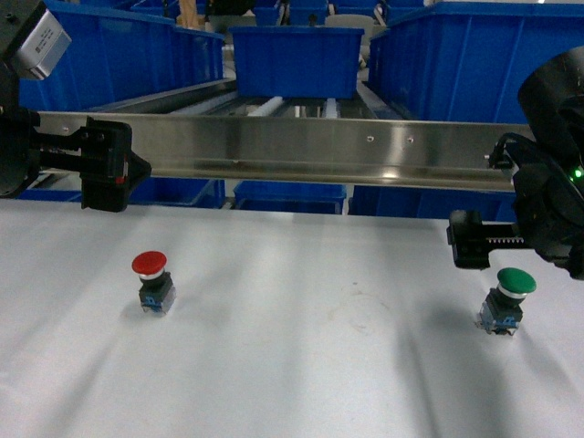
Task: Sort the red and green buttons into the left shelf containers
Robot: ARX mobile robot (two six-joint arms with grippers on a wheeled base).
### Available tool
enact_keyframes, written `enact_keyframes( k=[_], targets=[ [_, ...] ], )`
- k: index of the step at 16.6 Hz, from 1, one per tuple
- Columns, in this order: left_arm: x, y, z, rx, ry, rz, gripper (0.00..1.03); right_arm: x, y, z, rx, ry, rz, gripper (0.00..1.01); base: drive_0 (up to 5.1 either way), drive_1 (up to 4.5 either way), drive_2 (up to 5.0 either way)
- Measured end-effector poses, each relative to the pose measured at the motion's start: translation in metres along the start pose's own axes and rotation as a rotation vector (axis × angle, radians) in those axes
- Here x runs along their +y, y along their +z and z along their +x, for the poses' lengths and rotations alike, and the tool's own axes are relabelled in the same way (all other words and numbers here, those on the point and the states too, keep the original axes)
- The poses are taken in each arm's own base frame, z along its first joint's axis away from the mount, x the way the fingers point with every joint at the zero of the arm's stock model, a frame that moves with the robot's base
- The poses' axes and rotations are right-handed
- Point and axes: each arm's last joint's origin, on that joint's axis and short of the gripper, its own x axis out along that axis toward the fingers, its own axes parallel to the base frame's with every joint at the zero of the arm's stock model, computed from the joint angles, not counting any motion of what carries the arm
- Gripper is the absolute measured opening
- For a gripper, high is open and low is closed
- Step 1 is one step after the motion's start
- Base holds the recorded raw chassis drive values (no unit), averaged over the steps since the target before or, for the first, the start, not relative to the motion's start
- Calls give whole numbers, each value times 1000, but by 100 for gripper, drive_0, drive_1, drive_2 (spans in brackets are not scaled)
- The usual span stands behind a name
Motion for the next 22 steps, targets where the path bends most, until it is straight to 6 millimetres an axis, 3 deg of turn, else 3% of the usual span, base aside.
enact_keyframes(
  k=[2,7,14,17,22],
  targets=[
    [0,0,0,-1,0,0,98,0,8,5,29,-24,-5,98,0,0,0],
    [0,0,0,0,0,-2,98,-13,-19,36,173,-51,17,98,0,0,0],
    [0,0,0,0,0,-6,98,0,-58,40,119,40,50,98,0,0,0],
    [0,0,0,0,0,-6,98,1,-48,32,-36,71,71,98,0,0,0],
    [0,0,0,0,0,-6,98,-17,-49,36,-69,97,52,98,0,0,0]
  ],
)
